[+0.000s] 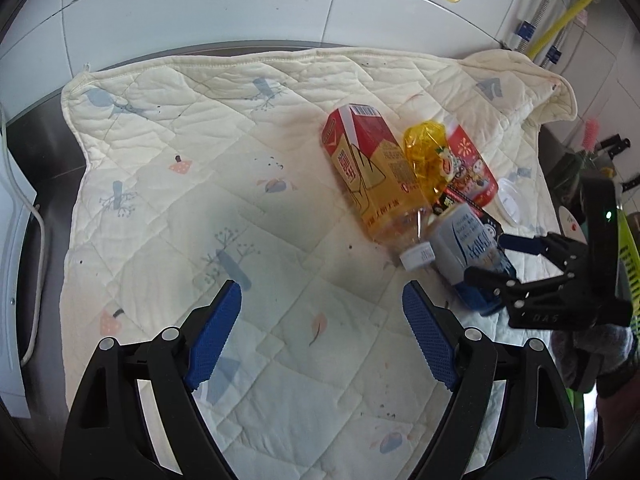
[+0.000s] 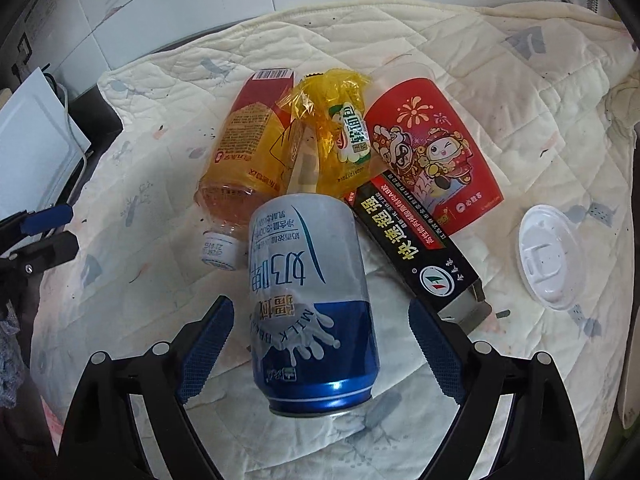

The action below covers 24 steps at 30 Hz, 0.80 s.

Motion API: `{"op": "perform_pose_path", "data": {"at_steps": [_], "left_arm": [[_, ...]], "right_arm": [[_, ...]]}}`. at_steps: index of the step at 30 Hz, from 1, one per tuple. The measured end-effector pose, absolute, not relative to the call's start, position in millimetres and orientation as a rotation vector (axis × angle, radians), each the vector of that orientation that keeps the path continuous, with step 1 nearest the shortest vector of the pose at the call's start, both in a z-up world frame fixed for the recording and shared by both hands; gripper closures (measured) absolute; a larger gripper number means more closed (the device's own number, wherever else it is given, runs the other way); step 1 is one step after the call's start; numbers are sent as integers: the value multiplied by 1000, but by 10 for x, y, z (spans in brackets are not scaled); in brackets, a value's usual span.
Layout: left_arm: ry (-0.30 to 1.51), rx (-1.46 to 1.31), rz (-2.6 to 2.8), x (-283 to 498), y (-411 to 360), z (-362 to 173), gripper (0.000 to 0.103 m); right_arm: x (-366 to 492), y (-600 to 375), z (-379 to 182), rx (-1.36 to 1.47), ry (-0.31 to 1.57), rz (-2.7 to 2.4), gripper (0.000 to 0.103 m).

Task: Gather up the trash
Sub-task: 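Grasp the blue milk-tea can with the right gripper while the left grasps the orange juice bottle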

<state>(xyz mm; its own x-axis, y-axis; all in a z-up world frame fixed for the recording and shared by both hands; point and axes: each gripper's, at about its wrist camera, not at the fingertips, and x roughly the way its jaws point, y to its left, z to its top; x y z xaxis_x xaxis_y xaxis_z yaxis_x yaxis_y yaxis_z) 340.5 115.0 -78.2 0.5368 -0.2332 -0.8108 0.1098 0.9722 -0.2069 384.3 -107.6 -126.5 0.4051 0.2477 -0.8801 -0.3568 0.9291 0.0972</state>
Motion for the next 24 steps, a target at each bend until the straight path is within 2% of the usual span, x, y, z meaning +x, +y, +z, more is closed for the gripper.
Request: {"op": "perform_pose_path", "data": {"at_steps": [10, 13, 18, 24], "left_arm": [[1002, -145, -217, 3822, 1027, -724, 17], [1015, -151, -222, 3964, 965, -722, 16], [1037, -166, -231, 4191, 886, -751, 16], [1062, -172, -227, 4414, 779, -782, 14]], "right_arm": [[4013, -1010, -1415, -121, 1122, 377, 18], [4039, -998, -1427, -112, 1125, 380, 22], [4026, -981, -1430, -88, 1127, 401, 39], [3945, -1021, -1377, -72, 1110, 391, 39]]}}
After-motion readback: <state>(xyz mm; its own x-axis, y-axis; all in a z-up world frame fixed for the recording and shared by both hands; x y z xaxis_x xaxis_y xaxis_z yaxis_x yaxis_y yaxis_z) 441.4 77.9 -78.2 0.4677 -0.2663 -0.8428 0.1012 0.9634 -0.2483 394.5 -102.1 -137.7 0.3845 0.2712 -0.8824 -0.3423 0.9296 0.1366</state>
